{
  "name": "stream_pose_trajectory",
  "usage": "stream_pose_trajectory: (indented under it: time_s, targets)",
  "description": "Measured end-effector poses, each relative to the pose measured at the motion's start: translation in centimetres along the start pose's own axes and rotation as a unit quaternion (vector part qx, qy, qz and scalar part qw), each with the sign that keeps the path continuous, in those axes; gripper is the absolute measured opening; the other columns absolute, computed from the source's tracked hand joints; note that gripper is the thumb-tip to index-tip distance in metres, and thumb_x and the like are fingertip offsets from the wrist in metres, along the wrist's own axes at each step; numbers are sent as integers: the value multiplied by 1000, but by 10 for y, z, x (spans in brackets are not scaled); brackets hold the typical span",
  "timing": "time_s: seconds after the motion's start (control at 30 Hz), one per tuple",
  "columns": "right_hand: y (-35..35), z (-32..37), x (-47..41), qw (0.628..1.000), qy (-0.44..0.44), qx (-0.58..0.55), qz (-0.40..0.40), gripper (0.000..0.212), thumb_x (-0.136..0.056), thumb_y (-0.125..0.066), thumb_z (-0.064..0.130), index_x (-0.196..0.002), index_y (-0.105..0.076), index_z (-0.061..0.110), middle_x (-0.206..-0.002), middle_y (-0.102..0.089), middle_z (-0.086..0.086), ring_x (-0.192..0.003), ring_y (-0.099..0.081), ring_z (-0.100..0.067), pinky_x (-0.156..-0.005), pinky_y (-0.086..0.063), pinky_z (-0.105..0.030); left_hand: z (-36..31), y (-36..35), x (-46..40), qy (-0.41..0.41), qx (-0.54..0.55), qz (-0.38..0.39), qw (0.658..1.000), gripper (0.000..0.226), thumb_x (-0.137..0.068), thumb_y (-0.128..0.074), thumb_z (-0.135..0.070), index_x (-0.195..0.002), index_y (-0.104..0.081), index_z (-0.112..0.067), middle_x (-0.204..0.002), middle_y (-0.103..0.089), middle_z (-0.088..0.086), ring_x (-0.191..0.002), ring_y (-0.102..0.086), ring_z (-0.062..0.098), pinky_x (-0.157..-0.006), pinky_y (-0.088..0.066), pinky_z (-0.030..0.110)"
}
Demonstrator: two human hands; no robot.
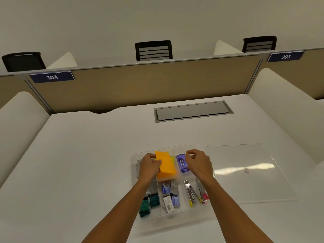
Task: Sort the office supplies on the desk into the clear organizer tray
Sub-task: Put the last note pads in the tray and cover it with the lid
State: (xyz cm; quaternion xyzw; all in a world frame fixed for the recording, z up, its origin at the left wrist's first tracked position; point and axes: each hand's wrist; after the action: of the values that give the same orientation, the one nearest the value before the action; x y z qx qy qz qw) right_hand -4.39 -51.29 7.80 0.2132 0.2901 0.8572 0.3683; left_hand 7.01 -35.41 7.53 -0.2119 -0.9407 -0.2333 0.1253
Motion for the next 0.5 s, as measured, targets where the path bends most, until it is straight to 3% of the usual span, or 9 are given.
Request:
stream_pose_trajectory:
  time_s: [0.2, 0.33, 0.5]
  targets:
    - [6, -21, 11, 994, -28, -108, -4, 10, -91, -58, 31, -96, -60, 39, -83, -72, 11, -64, -70, -10, -70, -61, -43, 4, -8, 2, -5, -41, 0, 999, 34, -91, -63, -17, -123, -53, -13, -105, -63, 7, -95, -63, 25, -83, -56, 42]
    - [11, -23, 15, 989, -26, -149, 0, 13, -92, -60, 26, -100, -60, 36, -82, -71, 13, -61, -70, -8, -69, -62, -41, 4, -10, 3, -23, -84, -18, 996, 39, -90, -63, -11, -127, -51, -12, -119, -61, 10, -95, -56, 19, -75, -52, 31]
    - [24, -24, 16, 981, -38, -189, -1, 15, -92, -60, 23, -104, -63, 32, -87, -73, 9, -63, -70, -8, -61, -61, -32, -1, -15, 11, -93, -170, -55, 980, 34, -91, -62, -18, -124, -54, -17, -128, -52, 6, -108, -55, 20, -77, -42, 24]
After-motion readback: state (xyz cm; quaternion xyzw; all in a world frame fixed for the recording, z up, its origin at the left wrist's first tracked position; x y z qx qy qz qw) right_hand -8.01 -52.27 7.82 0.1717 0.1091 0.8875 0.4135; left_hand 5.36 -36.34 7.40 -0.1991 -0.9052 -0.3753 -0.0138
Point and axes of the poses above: each hand's wrist, its own x-axis away from the middle knuckle, its own y-axis out of the back of the hand, z = x × y
